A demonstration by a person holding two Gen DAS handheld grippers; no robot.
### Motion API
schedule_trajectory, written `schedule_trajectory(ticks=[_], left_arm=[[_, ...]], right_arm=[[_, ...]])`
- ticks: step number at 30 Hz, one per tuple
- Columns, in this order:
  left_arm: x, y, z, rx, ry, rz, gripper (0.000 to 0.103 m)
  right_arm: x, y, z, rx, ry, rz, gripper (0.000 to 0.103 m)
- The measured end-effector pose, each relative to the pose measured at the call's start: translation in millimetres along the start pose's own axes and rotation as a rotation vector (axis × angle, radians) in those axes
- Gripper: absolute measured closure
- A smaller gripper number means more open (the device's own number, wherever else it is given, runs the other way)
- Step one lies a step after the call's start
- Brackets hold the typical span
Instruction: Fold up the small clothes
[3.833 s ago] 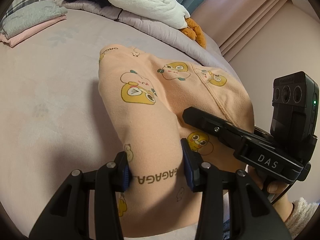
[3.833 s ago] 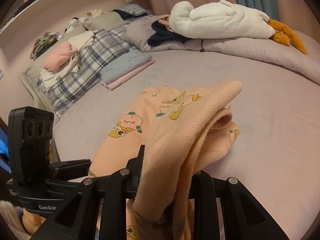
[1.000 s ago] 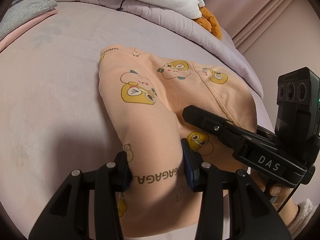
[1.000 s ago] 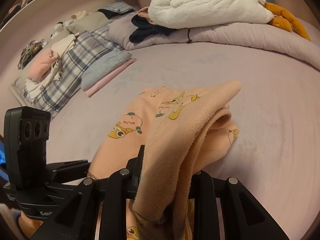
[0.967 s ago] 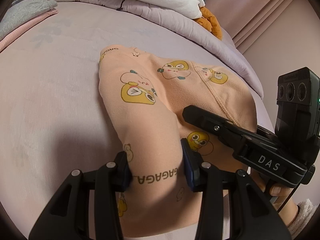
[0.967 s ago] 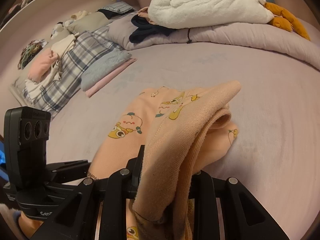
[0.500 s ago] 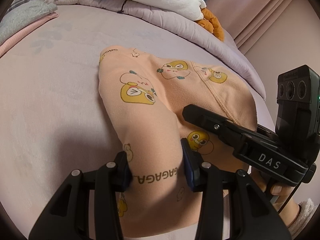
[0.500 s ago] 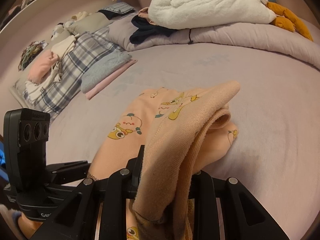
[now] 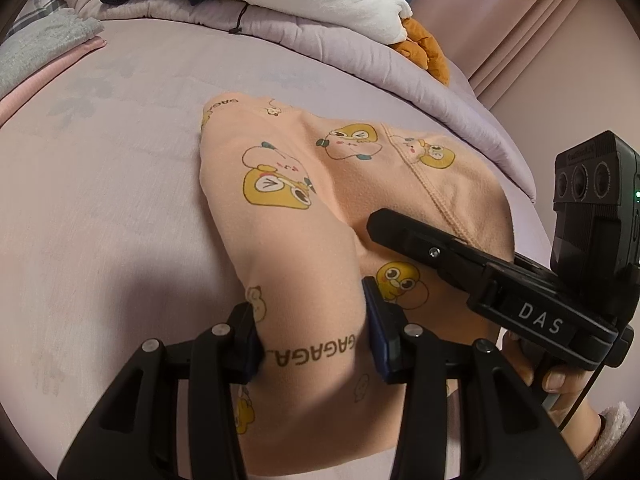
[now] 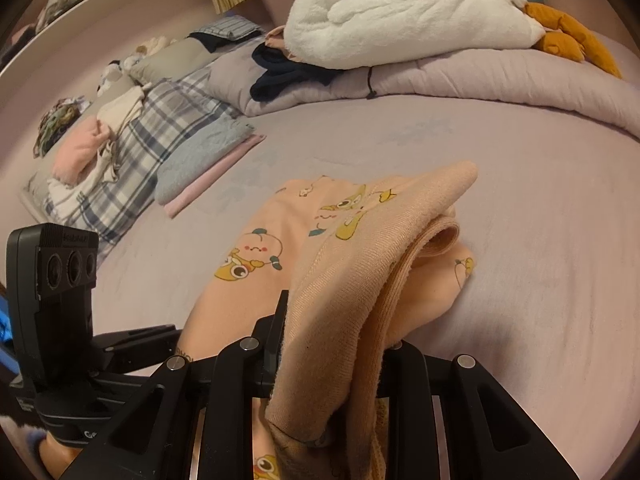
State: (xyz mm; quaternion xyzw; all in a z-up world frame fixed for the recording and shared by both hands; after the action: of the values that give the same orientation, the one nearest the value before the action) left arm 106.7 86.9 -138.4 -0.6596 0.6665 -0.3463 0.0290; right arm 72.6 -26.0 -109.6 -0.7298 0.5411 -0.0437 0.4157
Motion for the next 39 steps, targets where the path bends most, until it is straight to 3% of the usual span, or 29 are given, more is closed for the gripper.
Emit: schedule_trajectory(ticks=[13, 39], left_arm=[[-3, -2, 21, -0.035, -0.024, 0.001, 0.058], [-5, 0, 23, -0.052, -0.075, 0.000, 0.048]], right_arm=[[11, 4, 14, -0.030, 0.007, 0.042, 0.075], [30, 11, 13, -0.066, 0.025, 0.134, 0.073]])
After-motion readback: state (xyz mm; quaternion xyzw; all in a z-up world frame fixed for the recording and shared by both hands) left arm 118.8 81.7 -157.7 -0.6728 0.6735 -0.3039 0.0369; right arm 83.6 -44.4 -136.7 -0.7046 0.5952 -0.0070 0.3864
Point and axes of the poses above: each gripper's, at about its wrist camera, not at the fingertips, and z roughly the way its jaws point, x to its right, y to its underside, the point moved 3 cm from there along z, roughly the way its jaws point, and after that the axes turned 1 degree about -y, right-handed, at the moved point
